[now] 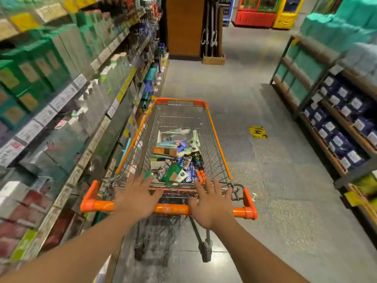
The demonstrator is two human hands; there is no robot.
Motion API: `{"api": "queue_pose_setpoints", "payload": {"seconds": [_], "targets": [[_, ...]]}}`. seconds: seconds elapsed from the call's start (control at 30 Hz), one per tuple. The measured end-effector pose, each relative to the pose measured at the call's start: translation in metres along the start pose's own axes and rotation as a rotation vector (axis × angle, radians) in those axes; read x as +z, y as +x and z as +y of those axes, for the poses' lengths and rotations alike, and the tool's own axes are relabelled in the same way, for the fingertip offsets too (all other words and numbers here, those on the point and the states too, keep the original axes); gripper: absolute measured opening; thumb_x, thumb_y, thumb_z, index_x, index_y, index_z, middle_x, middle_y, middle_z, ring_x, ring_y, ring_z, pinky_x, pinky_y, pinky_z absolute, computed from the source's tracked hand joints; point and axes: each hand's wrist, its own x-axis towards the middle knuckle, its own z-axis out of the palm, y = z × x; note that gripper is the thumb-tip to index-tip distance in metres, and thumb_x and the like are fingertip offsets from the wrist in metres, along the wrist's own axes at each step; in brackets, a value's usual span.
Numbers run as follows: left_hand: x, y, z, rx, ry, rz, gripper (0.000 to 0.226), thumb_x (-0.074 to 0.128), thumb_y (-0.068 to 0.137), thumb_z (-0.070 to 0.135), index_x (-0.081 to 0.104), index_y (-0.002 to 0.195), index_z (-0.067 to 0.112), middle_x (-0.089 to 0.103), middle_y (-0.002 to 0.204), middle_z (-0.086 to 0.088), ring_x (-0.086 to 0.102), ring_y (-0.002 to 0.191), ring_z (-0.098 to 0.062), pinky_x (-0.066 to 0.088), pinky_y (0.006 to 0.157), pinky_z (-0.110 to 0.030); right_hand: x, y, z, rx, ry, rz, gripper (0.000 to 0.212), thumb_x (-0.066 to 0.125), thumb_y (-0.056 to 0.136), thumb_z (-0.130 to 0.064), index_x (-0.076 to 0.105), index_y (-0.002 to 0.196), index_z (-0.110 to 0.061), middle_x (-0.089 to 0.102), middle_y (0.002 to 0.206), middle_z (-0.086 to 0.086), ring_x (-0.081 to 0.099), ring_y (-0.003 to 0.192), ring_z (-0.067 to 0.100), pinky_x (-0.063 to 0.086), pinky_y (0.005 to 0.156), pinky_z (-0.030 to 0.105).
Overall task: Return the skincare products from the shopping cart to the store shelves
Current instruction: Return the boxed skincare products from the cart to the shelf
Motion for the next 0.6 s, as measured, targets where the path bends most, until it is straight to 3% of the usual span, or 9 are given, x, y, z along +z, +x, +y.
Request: {"api": "queue_pose_setpoints", "payload": {"seconds": [0.23, 0.4, 0.6], "targets": [[-0.003, 0.016, 0.001, 0.006, 0.016, -0.041, 0.08, 0.019, 0.09, 0.079, 0.026, 0.159, 0.041, 0.022, 0.169, 0.01, 0.015, 0.157, -0.02, 0.027, 0.123, -0.051, -0.012, 0.026, 0.0, 0.009, 0.027, -0.141, 0.073, 0.02, 0.099, -0.066, 0.003, 0.165, -0.038, -0.006, 0.174, 0.003, -0.01, 0.16, 0.029, 0.002, 0.122, 0.07], [-0.014, 0.031, 0.005, -0.006, 0.032, -0.028, 0.074, 0.028, 0.093, 0.074, 0.028, 0.159, 0.04, 0.022, 0.169, 0.012, 0.016, 0.157, -0.019, 0.031, 0.121, -0.047, -0.021, 0.045, 0.0, 0.013, 0.044, -0.15, 0.071, 0.022, 0.101, -0.066, 0.003, 0.164, -0.04, -0.007, 0.174, 0.0, -0.011, 0.16, 0.026, 0.015, 0.124, 0.062], [-0.025, 0.065, 0.005, 0.002, 0.019, -0.034, 0.078, 0.029, 0.089, 0.073, 0.03, 0.159, 0.037, 0.022, 0.169, 0.01, 0.018, 0.157, -0.021, 0.035, 0.117, -0.049, -0.031, 0.082, -0.002, 0.041, 0.062, -0.144, 0.072, 0.025, 0.099, -0.067, 0.005, 0.163, -0.044, -0.005, 0.174, -0.005, -0.009, 0.16, 0.022, 0.017, 0.124, 0.062]]}}
